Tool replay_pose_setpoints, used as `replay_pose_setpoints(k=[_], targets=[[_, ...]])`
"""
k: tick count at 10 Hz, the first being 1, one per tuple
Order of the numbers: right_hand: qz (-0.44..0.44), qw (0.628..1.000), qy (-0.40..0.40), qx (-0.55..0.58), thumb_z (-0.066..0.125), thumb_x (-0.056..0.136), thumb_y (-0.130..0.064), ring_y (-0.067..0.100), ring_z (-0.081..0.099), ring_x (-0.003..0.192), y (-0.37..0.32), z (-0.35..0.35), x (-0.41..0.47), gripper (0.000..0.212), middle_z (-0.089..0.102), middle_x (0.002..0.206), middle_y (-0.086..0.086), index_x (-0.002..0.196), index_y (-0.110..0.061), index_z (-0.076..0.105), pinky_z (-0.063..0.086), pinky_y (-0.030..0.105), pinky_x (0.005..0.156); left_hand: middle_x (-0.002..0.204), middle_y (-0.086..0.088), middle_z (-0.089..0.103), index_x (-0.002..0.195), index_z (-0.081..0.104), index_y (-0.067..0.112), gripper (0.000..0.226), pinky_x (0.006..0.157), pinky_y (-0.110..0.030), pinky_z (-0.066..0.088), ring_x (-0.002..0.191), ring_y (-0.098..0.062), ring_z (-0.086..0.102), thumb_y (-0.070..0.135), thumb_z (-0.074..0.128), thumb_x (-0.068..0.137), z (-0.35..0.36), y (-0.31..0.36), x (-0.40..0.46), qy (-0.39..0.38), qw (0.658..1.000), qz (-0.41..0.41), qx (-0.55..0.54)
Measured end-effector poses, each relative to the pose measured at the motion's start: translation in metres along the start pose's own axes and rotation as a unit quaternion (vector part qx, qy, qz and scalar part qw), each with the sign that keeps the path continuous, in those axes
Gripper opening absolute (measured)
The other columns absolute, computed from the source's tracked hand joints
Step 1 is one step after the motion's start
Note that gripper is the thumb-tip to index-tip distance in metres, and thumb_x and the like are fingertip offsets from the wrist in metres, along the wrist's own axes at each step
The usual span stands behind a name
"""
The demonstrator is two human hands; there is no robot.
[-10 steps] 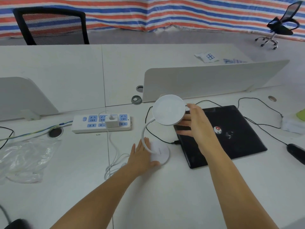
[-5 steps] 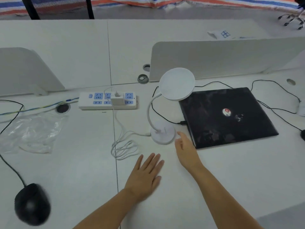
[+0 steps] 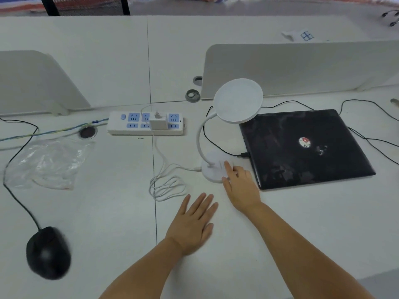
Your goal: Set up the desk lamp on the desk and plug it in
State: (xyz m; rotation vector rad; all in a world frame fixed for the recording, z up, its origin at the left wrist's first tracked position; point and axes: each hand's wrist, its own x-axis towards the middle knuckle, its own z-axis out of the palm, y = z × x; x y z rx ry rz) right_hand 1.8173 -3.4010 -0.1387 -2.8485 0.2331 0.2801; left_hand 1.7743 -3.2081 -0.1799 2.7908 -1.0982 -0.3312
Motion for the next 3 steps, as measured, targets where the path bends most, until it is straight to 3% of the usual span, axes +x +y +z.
replay_pose_setpoints(k=[2, 3], targets=[[0.008, 0.999, -0.017, 0.044, 0.031, 0.101, -0.037, 0.028, 0.040, 0.124, -0.003, -0.008, -0.003, 0.059, 0.037, 0.145, 0.009, 0.152, -0.023, 0.006, 0.040, 0.038, 0.102, 0.154, 0.001, 0.030, 0.146, 0.027, 0.024, 0.053, 0.110, -0.046, 0.013, 0.144, -0.017, 0.019, 0.042, 0.027, 0.096, 0.001, 0.001, 0.000, 0.014, 1.000, 0.006, 0.006], [0.017, 0.987, -0.009, 0.159, 0.037, 0.100, -0.035, 0.024, 0.038, 0.131, -0.005, -0.021, -0.020, 0.061, 0.036, 0.148, 0.007, 0.152, -0.025, 0.006, 0.036, 0.034, 0.106, 0.154, 0.001, 0.031, 0.145, 0.028, 0.024, 0.053, 0.110, -0.046, 0.014, 0.142, -0.016, 0.015, 0.042, 0.016, 0.097, -0.001, 0.002, -0.001, 0.017, 1.000, 0.002, 0.003]])
